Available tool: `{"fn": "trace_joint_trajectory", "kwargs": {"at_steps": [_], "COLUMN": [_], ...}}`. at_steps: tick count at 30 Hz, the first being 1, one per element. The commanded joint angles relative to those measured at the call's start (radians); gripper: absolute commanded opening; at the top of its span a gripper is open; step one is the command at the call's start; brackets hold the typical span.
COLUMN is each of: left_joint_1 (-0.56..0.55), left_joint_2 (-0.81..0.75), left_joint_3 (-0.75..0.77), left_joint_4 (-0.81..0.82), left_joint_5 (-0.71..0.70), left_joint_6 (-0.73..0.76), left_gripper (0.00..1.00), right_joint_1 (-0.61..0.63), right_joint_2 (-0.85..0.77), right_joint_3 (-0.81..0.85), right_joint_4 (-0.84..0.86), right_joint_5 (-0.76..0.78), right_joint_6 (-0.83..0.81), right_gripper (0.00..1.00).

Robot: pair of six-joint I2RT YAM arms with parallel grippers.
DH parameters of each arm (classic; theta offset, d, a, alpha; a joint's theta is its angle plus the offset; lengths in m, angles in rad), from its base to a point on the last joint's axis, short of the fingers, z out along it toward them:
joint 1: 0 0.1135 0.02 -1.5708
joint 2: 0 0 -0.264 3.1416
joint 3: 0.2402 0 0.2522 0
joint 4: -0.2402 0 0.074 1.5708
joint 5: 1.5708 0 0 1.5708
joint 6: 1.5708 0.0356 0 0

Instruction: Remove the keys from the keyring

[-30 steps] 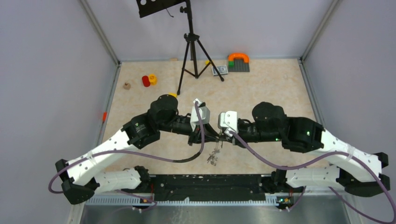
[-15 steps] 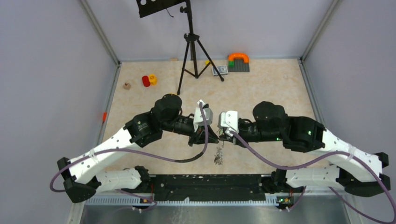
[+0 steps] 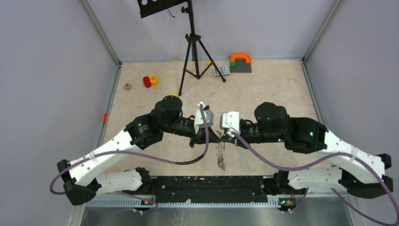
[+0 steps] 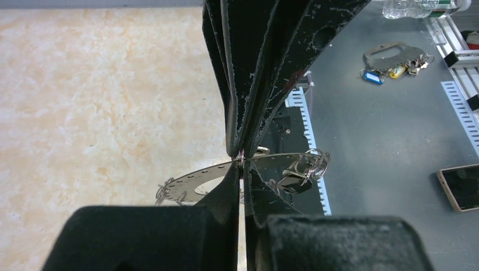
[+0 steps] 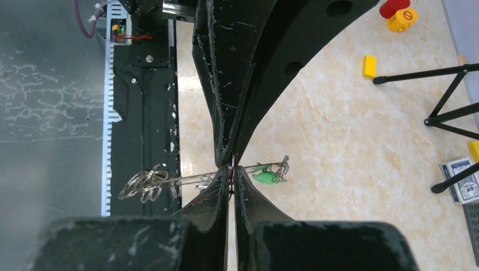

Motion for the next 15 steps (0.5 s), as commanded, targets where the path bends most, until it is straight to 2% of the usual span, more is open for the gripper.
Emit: {"fn": "trace_joint_trajectory", "kwargs": {"at_steps": [1, 5, 7, 10, 15], "left_joint_1": [-0.002, -0.002, -0.002, -0.001, -0.002], "left_joint_2": [-0.064, -0.113, -0.124, -0.132, -0.152], "left_joint_3": [-0.052, -0.122, -0.14, -0.161, -0.198], "left_joint_4": [0.158, 0.273, 0.302, 0.336, 0.387], "left_joint_5": [-0.01, -0.033, -0.042, -0.046, -0.063], "left_joint_6": [-0.026, -0.079, -0.094, -0.115, -0.142], "left_gripper": [0.0, 0.0, 0.0, 0.0, 0.0], "right_joint_1": [0.007, 0.007, 0.007, 0.006, 0.007], "right_joint_2": [-0.034, -0.073, -0.093, -0.121, -0.195], "right_joint_3": [0.02, -0.013, -0.029, -0.046, -0.139], "right_joint_4": [0.121, 0.181, 0.215, 0.26, 0.351], "right_joint_5": [0.024, 0.032, 0.031, 0.032, 0.057], "right_joint_6": [0.005, 0.027, 0.038, 0.056, 0.112], "right_gripper": [0.05, 0.26, 0.33, 0.38, 0.39]}}
